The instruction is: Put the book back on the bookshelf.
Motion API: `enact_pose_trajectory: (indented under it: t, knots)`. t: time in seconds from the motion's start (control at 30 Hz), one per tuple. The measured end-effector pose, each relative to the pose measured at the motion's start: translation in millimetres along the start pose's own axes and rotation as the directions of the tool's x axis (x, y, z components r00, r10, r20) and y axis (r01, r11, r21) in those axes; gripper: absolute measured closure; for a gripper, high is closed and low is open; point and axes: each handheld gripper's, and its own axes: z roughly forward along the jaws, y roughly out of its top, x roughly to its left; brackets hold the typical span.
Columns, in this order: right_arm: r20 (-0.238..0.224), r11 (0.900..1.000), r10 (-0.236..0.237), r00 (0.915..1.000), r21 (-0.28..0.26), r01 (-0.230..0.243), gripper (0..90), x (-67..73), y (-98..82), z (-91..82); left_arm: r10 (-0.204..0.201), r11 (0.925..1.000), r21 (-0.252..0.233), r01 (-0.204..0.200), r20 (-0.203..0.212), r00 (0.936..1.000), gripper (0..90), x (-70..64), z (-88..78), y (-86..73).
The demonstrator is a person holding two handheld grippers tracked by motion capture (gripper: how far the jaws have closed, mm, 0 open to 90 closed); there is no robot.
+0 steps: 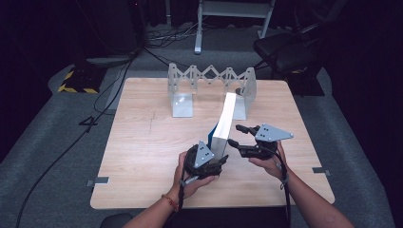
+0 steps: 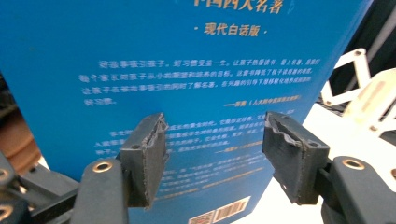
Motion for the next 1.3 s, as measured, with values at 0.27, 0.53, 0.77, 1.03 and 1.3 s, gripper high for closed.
enact_pose_trajectory:
  t: [0.27,0.53,0.77,1.03,1.3]
  knots:
    - [0.032,1.0,0.014,0.9994,0.024,-0.015,37.7,-18.2,-4.8,-4.8,-0.011,0.9999,0.013,0.011,0.038,0.9992,59.3,20.8,-12.6,-3.5]
    - [-0.002,0.998,0.039,0.9992,0.053,-0.039,34.2,-50.5,-20.5,-18.6,0.051,0.9971,0.044,-0.062,0.216,0.975,59.6,40.2,-30.4,-6.1]
    - [-0.129,0.997,-0.006,0.9916,0.079,0.016,33.9,-51.2,-23.5,-6.9,0.058,0.9939,0.073,-0.083,0.296,0.9534,59.5,52.8,-46.8,-9.3]
    - [-0.292,0.995,-0.021,0.956,0.087,0.049,27.9,-44.1,-21.5,15.6,0.054,0.9932,0.078,-0.087,0.352,0.9345,59.2,63.7,-55.8,-12.7]
    - [-0.376,0.993,-0.036,0.9261,0.093,0.076,32.9,-38.4,-17.9,25.1,0.077,0.9918,0.071,-0.106,0.326,0.9421,58.3,62.9,-57.1,-14.4]
